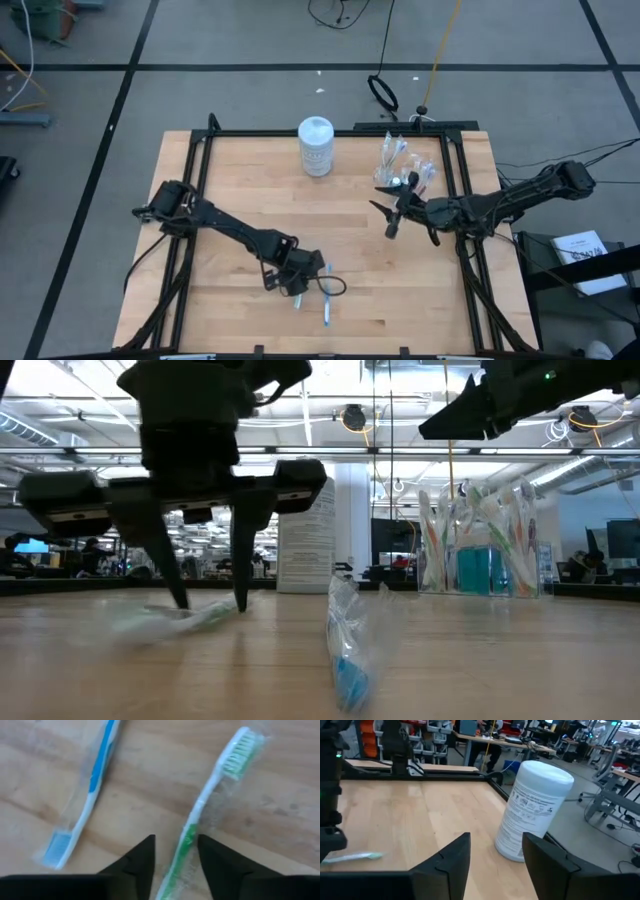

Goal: Pick & Place toothbrushing station
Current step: Put the green toothbrush into the transparent organizer

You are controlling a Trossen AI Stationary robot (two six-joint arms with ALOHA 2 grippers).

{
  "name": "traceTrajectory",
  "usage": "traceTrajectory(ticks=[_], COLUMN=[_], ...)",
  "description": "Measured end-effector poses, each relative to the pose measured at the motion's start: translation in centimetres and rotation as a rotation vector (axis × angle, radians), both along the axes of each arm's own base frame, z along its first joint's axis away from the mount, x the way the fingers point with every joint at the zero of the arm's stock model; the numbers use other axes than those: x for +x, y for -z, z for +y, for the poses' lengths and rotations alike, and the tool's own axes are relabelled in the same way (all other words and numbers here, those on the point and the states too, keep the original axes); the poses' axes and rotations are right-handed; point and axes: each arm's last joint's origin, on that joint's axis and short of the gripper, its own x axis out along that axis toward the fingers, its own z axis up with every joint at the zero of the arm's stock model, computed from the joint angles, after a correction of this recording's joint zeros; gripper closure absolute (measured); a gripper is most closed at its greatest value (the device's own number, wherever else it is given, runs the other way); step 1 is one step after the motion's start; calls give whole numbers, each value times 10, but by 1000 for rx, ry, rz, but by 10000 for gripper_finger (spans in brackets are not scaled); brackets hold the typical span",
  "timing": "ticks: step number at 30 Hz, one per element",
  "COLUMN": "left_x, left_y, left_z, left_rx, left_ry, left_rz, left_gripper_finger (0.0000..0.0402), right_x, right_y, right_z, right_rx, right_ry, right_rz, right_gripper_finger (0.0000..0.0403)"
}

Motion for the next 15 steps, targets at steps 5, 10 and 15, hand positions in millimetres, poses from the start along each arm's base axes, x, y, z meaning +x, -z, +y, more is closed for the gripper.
traceTrajectory(ticks=[5, 10, 15], left_x=[4, 14, 15], left_y=[-1, -20, -61], left_z=[9, 17, 33], left_rx=[-7, -12, -62], left_ry=[-42, -77, -113], left_rz=[-9, -72, -186], left_gripper_finger=[325, 390, 390], right_x=[-2, -9, -24], right_y=[-2, -10, -16], right_z=[0, -2, 0], right_rx=[-9, 4, 55], right_ry=[-6, -5, -28], right_rz=[-4, -47, -55], right_gripper_finger=[235, 238, 240])
